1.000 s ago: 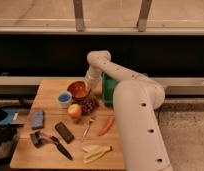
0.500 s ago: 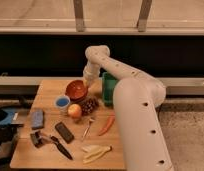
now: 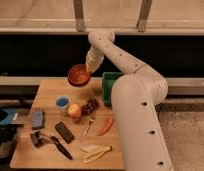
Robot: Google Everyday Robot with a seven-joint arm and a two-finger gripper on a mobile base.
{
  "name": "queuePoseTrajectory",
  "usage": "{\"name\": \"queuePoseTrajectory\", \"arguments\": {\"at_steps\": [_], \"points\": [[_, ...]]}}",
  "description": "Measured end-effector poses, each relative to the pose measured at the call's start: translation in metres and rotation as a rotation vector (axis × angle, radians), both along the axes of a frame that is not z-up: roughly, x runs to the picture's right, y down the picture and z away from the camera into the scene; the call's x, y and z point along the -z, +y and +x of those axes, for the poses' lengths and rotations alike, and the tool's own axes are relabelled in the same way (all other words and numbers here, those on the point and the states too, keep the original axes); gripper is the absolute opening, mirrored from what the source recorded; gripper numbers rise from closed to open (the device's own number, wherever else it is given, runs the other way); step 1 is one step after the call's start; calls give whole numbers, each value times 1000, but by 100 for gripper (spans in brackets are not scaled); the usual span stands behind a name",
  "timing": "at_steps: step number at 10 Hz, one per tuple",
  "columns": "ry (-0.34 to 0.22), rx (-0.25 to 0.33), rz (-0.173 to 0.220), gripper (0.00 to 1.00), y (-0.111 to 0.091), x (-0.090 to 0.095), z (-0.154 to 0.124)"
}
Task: Stack bowls into tray
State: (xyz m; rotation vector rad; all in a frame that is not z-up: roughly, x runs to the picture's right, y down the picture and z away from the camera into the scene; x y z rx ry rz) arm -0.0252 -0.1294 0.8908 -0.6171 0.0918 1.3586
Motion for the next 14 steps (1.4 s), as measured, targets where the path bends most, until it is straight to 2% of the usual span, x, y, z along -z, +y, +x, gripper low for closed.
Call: {"name": "queuePoseTrajectory", "arguments": {"at_steps": [2,4,6,8,10,11,13,14], "points": [[59,-73,15,0,-8,7,39],[120,-164,33,0,-10,21,90],[179,-261,51,0,-6,37,141],[243,-359,51,0,5,50,187],[302,-438,16,0,27,55,220],[327,-479,-9,2,43,50,231],[348,-571,-54,22,77,30,240],[347,-588,-68,31,85,24,238]]}}
